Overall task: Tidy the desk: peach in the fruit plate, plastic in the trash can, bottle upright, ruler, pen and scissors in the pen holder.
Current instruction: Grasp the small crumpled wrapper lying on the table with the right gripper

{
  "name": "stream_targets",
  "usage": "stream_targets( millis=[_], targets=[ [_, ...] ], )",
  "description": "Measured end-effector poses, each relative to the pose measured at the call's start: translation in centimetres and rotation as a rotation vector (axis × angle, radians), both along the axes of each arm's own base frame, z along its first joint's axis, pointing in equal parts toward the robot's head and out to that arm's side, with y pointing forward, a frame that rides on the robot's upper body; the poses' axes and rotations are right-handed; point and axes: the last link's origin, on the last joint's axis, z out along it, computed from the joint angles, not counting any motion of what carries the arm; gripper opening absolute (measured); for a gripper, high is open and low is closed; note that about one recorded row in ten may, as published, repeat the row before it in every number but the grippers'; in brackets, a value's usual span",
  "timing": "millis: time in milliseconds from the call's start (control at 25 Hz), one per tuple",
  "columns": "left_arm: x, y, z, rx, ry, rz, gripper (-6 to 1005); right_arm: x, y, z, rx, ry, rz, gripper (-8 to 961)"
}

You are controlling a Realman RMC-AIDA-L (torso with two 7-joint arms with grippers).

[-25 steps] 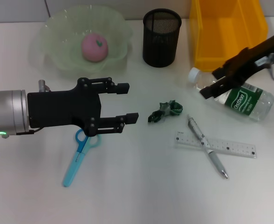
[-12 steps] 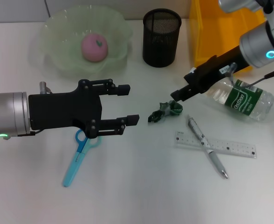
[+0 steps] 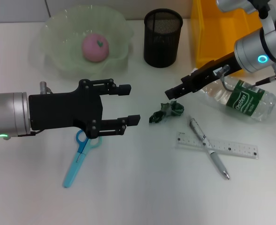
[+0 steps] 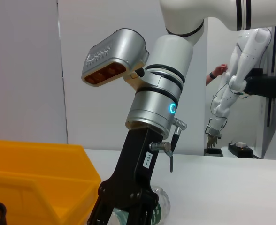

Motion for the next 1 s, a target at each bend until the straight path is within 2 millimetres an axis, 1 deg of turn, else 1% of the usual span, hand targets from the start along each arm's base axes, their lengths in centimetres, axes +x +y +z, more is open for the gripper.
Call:
stream_targets(
  millis=[480,720,880,1000],
  targets=[
    [-0.2,-0.1,-0.1,-0.001,0.0,0.001,697,0.3,-0.9,-1.0,-0.053,-0.051,-0.04,777],
    [-0.2,-0.2,-0.2,0.0,0.0,0.0,697,0.4,-1.0,-1.2,-0.053,-0.043,-0.059,777],
    [-0.3,-0.2,-0.3,-0.003,-0.004,0.004,696,0.9,-1.0,-2.0,-0.042,-0.05,-0.073,777],
    [-0.3,-0.1,-0.3,0.001,-0.004,0.001,695,1.0,-0.8,-2.2,-0.03,-0.061,-0.068,777]
  ],
)
